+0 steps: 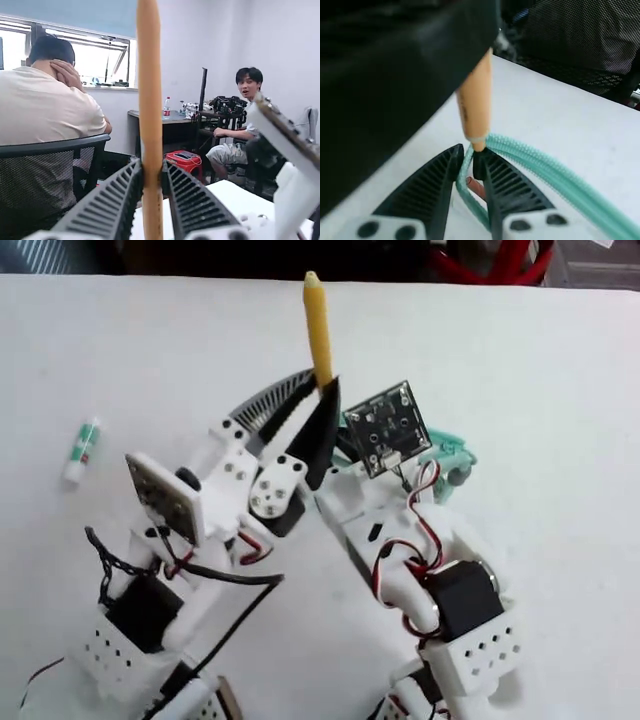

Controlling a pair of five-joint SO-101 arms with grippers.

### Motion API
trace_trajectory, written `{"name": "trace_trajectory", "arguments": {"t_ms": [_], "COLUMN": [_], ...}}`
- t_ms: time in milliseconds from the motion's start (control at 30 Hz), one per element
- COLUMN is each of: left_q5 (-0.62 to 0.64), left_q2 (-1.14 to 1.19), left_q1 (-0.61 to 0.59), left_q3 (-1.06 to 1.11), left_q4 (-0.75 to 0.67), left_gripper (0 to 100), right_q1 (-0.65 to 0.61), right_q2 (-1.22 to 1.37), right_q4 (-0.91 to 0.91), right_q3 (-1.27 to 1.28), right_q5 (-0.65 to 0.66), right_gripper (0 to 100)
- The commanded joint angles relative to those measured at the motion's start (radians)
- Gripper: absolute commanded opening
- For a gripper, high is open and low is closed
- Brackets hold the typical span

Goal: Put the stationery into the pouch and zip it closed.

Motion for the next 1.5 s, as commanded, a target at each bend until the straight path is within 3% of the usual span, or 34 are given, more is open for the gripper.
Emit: {"name": "trace_trajectory", "arguments": {"t_ms": [0,300,600,867,1467], "left_q5": [0.017,0.017,0.015,0.015,0.021], "left_q2": [-0.005,-0.005,0.002,0.004,0.093], "left_q1": [0.039,0.041,0.01,-0.019,-0.027], "left_q3": [-0.012,-0.132,-0.112,0.012,0.006], "left_q4": [0.029,0.258,0.247,0.075,0.141], "left_gripper": [2,2,2,2,2], "right_q1": [0.031,0.05,0.074,0.073,0.073], "right_q2": [0.007,0.007,0.005,0.004,0.004], "right_q4": [-0.027,-0.061,-0.051,-0.051,-0.051], "right_q3": [0.072,0.092,0.1,0.109,0.109], "right_q5": [0.002,0.028,0.023,0.026,0.028], "right_gripper": [2.0,2.0,2.0,2.0,2.0]}}
